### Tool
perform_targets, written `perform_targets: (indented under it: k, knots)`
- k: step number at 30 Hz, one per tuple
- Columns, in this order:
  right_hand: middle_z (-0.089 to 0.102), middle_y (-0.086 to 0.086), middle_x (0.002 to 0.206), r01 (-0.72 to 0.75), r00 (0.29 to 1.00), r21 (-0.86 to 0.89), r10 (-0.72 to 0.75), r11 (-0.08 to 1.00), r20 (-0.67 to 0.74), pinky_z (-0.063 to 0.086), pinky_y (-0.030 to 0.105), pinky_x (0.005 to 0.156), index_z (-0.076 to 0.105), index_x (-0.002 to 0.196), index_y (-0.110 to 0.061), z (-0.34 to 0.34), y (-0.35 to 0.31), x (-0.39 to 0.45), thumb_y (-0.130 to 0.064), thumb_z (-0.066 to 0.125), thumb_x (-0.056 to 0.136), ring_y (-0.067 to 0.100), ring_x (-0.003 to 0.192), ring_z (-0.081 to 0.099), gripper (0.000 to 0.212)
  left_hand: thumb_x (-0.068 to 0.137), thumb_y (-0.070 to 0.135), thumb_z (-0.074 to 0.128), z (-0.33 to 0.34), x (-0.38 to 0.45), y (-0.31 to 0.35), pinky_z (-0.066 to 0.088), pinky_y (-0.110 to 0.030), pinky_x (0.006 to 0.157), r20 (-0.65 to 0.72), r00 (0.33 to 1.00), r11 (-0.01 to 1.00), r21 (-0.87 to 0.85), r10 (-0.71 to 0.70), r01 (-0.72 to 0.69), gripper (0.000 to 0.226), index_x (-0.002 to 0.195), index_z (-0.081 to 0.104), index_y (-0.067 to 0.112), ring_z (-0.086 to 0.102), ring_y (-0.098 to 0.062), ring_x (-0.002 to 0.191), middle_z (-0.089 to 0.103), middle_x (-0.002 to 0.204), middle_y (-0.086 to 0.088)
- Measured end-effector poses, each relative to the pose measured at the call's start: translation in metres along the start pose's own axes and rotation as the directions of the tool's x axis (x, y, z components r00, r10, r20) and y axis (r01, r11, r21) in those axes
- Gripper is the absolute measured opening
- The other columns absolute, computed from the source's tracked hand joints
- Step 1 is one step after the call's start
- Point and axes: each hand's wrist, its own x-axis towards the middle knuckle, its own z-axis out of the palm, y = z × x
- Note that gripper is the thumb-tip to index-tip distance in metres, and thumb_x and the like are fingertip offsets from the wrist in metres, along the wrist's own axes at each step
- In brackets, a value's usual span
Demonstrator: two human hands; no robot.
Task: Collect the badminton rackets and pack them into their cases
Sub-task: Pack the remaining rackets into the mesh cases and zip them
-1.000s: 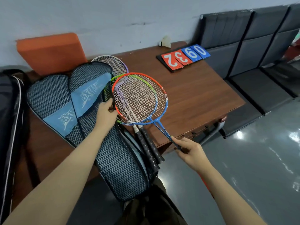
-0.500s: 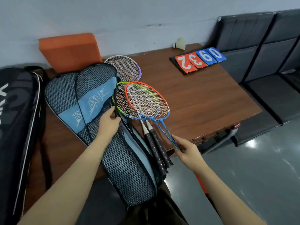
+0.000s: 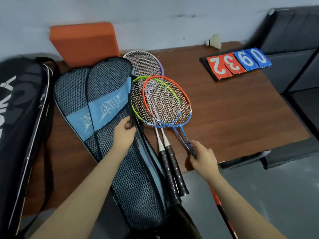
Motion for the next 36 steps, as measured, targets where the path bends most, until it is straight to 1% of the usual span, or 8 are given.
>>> perform_targets:
  k: [5, 9, 16, 19, 25, 27, 31, 36]
  knots:
    - [0.062, 0.002, 0.107, 0.026, 0.998, -0.102, -0.032, 0.994, -0.057, 0.026, 0.034, 0.074, 0.054, 0.119, -0.018, 0.006, 0.003, 0.021, -0.009, 0.059, 0.078, 0.031, 0.095, 0.054, 0.042, 0.084, -0.001, 0.057, 0.003, 0.002, -0.003, 0.035, 0.002, 0.046, -0.054, 0.998, 0.999, 0.028, 0.026, -0.024, 0.052, 0.133, 0.047, 0.013, 0.049, 0.004, 0.065, 0.054, 0.102, 0.002]
    - [0.061, 0.004, 0.109, 0.071, 0.997, 0.018, -0.07, 0.997, -0.03, 0.034, 0.036, 0.081, 0.049, 0.13, -0.018, 0.008, -0.013, 0.047, -0.023, 0.061, 0.087, 0.027, 0.1, 0.056, 0.045, 0.083, 0.001, 0.056, 0.0, 0.0, -0.003, 0.041, -0.002, 0.053, -0.027, 0.999, 0.998, 0.053, 0.017, -0.015, 0.05, 0.13, 0.05, 0.016, 0.054, 0.0, 0.072, 0.061, 0.105, -0.005]
    - [0.063, 0.008, 0.117, 0.076, 0.997, 0.191, -0.076, 0.979, -0.007, 0.049, 0.044, 0.084, 0.041, 0.138, -0.023, 0.011, -0.026, 0.068, -0.006, 0.058, 0.085, 0.03, 0.103, 0.059, 0.059, 0.085, 0.014, 0.061, -0.012, -0.012, 0.007, 0.035, -0.007, 0.053, 0.026, 0.987, 0.948, 0.274, 0.16, -0.161, 0.048, 0.131, 0.047, 0.018, 0.048, 0.002, 0.061, 0.049, 0.072, 0.012]
    - [0.066, 0.01, 0.103, 0.139, 0.99, 0.255, -0.134, 0.957, -0.038, 0.05, 0.04, 0.081, 0.044, 0.137, -0.021, 0.003, -0.022, 0.063, 0.0, 0.061, 0.083, 0.027, 0.094, 0.061, 0.061, 0.084, 0.009, 0.06, -0.015, -0.019, 0.006, 0.036, -0.006, 0.05, 0.104, 0.981, 0.939, 0.287, 0.166, -0.19, 0.037, 0.115, 0.054, 0.028, 0.048, 0.0, 0.057, 0.051, 0.068, 0.011]
    - [0.047, -0.003, 0.072, 0.292, 0.942, 0.266, -0.228, 0.919, -0.246, 0.037, 0.01, 0.062, 0.052, 0.132, -0.016, -0.014, -0.028, 0.044, 0.01, 0.058, 0.081, 0.011, 0.065, 0.044, 0.058, 0.086, -0.001, 0.052, -0.019, -0.016, 0.016, 0.049, -0.014, 0.066, 0.0, 0.996, 0.996, -0.009, 0.084, -0.084, 0.042, 0.125, 0.053, 0.016, 0.056, 0.007, 0.069, 0.061, 0.088, 0.016]
    - [0.047, 0.0, 0.071, 0.31, 0.931, 0.286, -0.229, 0.907, -0.282, 0.036, 0.01, 0.062, 0.052, 0.132, -0.015, -0.02, -0.032, 0.037, 0.011, 0.059, 0.081, 0.011, 0.064, 0.043, 0.057, 0.087, -0.003, 0.051, -0.022, -0.015, 0.02, 0.052, -0.021, 0.072, 0.02, 0.999, 0.994, -0.101, 0.051, -0.048, 0.042, 0.124, 0.052, 0.017, 0.061, 0.0, 0.077, 0.064, 0.096, 0.009]
    - [0.045, -0.002, 0.07, 0.336, 0.911, 0.285, -0.233, 0.898, -0.339, 0.034, 0.008, 0.061, 0.051, 0.132, -0.017, -0.03, -0.036, 0.021, 0.01, 0.059, 0.082, 0.007, 0.063, 0.042, 0.058, 0.088, -0.006, 0.051, -0.022, -0.019, 0.026, 0.052, -0.018, 0.05, 0.076, 0.996, 0.958, -0.28, -0.037, 0.057, 0.036, 0.105, 0.053, 0.026, 0.065, 0.002, 0.061, 0.064, 0.085, 0.012]
    - [0.045, 0.001, 0.07, 0.311, 0.924, 0.261, -0.226, 0.914, -0.309, 0.034, 0.013, 0.06, 0.053, 0.13, -0.022, -0.034, -0.037, -0.002, 0.012, 0.058, 0.08, 0.01, 0.062, 0.042, 0.06, 0.089, -0.004, 0.05, -0.025, -0.018, 0.037, 0.056, -0.025, 0.06, 0.151, 0.984, 0.906, -0.396, -0.093, 0.147, 0.04, 0.127, 0.049, 0.01, 0.067, -0.012, 0.084, 0.063, 0.106, -0.006]
